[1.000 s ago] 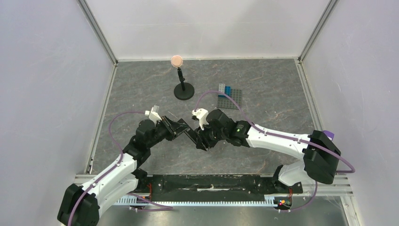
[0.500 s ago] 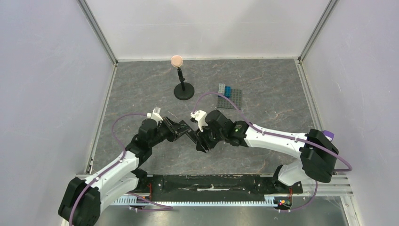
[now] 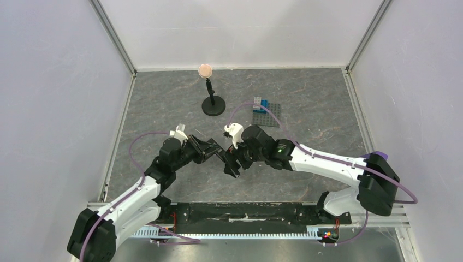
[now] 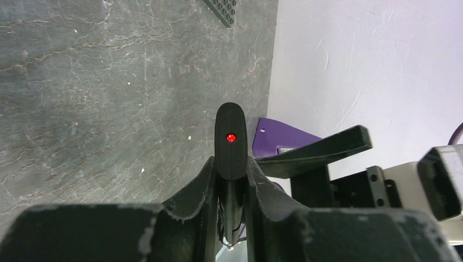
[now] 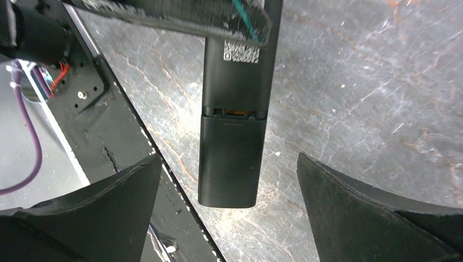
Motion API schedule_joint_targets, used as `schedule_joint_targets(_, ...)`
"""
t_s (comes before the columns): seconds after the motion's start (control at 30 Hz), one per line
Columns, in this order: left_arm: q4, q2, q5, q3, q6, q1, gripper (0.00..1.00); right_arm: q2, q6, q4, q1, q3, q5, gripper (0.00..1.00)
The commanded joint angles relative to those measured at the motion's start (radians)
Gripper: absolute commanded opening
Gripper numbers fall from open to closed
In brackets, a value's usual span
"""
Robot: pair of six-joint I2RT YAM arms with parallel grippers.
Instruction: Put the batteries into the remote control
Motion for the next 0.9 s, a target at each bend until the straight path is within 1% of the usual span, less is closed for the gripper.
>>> schedule_joint_targets(0.0, 0.059, -0.029, -0.004, 0.015, -0.042, 0.000, 0.02, -0.090, 0.050, 0.056, -0.022, 0.043, 0.041, 0.98)
schedule_joint_targets(0.1, 0.059, -0.050, -0.010, 0.016, -0.056, 0.001, 0.02, -0.169, 0.129, 0.127, -0.058, -0.015, 0.050, 0.98)
schedule_joint_targets(0.17, 0.061, -0.067, -0.016, 0.016, -0.068, 0.001, 0.02, -0.236, 0.214, 0.189, -0.089, -0.063, 0.065, 0.98)
schedule_joint_targets(0.3, 0.084, -0.100, -0.030, 0.018, -0.109, 0.001, 0.02, -0.366, 0.454, 0.328, -0.118, -0.183, 0.147, 0.98)
schedule_joint_targets(0.43, 0.131, -0.133, -0.041, 0.023, -0.187, 0.000, 0.02, -0.457, 0.667, 0.498, -0.118, -0.329, 0.174, 0.98)
schedule_joint_targets(0.5, 0.138, -0.151, -0.054, 0.029, -0.218, -0.001, 0.02, -0.469, 0.731, 0.561, -0.118, -0.362, 0.164, 0.98)
schedule_joint_targets(0.63, 0.140, -0.171, -0.068, 0.050, -0.243, -0.001, 0.02, -0.436, 0.772, 0.617, -0.118, -0.354, 0.104, 0.97)
schedule_joint_targets(0.67, 0.152, -0.170, -0.067, 0.052, -0.245, 0.000, 0.02, -0.421, 0.783, 0.645, -0.118, -0.354, 0.079, 0.96)
schedule_joint_targets(0.87, 0.295, -0.133, -0.055, 0.031, -0.306, -0.001, 0.02, -0.375, 0.895, 0.762, -0.118, -0.391, 0.046, 0.88)
